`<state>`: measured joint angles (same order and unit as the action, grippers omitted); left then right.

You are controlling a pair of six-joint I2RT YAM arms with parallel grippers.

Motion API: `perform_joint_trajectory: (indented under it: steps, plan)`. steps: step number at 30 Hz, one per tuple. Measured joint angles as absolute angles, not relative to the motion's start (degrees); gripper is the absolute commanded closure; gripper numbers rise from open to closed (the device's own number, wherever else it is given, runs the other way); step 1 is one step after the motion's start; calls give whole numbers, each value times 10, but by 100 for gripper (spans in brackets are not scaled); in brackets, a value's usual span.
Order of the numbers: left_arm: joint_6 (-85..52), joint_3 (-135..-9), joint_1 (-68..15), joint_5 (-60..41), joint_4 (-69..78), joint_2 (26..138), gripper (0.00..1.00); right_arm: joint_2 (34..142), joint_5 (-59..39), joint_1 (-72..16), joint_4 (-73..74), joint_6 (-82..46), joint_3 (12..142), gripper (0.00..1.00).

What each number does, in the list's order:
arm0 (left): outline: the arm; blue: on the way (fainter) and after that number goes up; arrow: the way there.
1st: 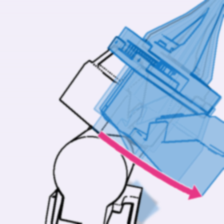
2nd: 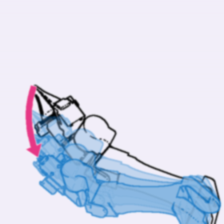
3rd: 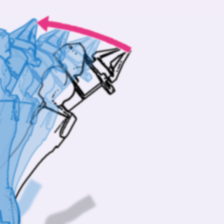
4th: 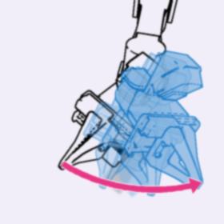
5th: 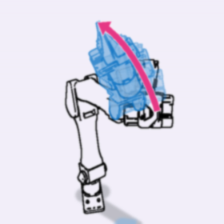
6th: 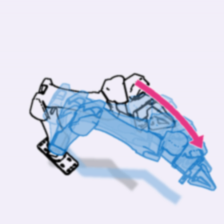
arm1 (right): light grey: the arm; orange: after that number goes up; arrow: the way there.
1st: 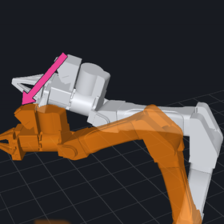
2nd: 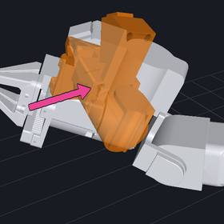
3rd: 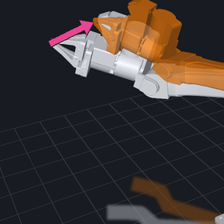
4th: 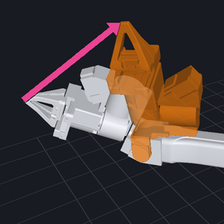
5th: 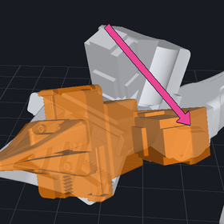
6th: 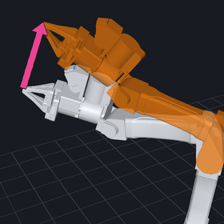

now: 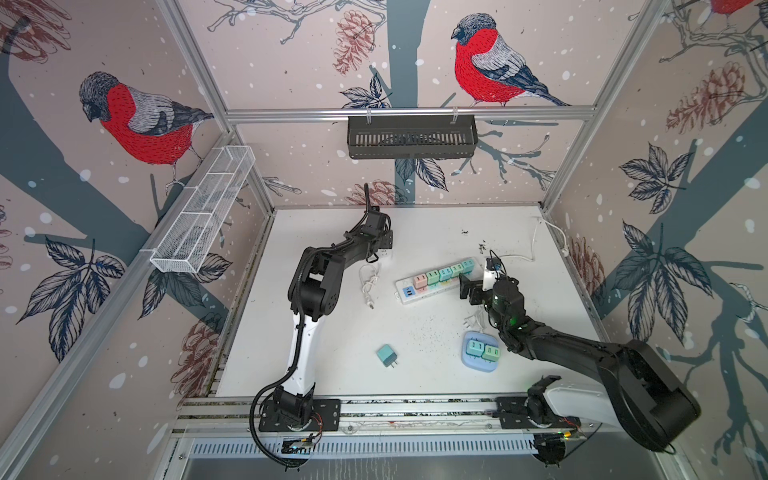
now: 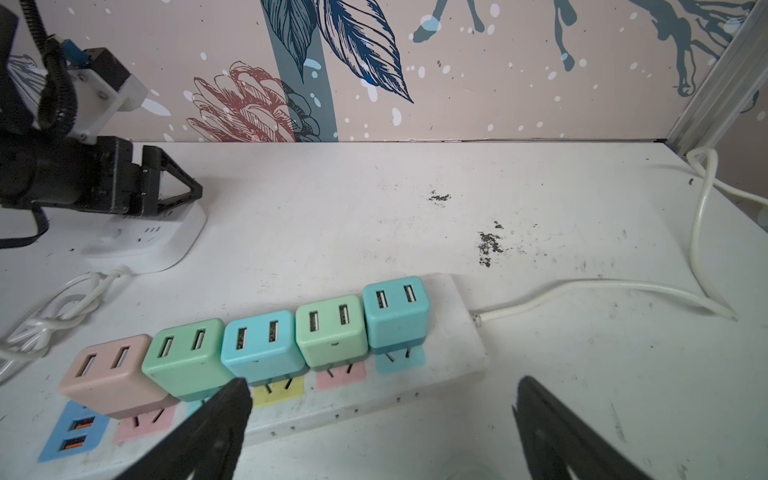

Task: Insert the plug

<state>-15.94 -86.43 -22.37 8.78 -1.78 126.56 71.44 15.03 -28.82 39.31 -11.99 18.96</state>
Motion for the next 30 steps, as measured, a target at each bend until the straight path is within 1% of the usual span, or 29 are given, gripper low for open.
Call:
perform_joint_trajectory:
  steps: [3,5,8,13,18,22,24,27,30]
  plan:
    - [-178,-762,-232,82,23,1206,21,714,150,-289,393,-120,188,0]
    - [-180,-699,-242,77,25,1171,21,714,150,-289,393,-120,187,0]
    - [-181,-636,-261,93,39,1133,21,714,150,-290,393,-120,186,0]
    - [-193,-567,-288,110,58,1087,22,701,150,-291,395,-120,175,0]
    - [-199,-527,-293,105,60,1048,20,676,147,-291,402,-120,158,0]
    - [-203,-514,-294,100,38,994,17,627,130,-294,394,-120,149,10]
    - [-203,-514,-294,105,36,953,16,587,112,-316,387,-120,147,14]
    - [-206,-512,-294,123,43,870,14,546,86,-387,379,-118,152,22]
    - [-219,-493,-294,150,76,779,11,545,85,-474,355,-121,173,30]
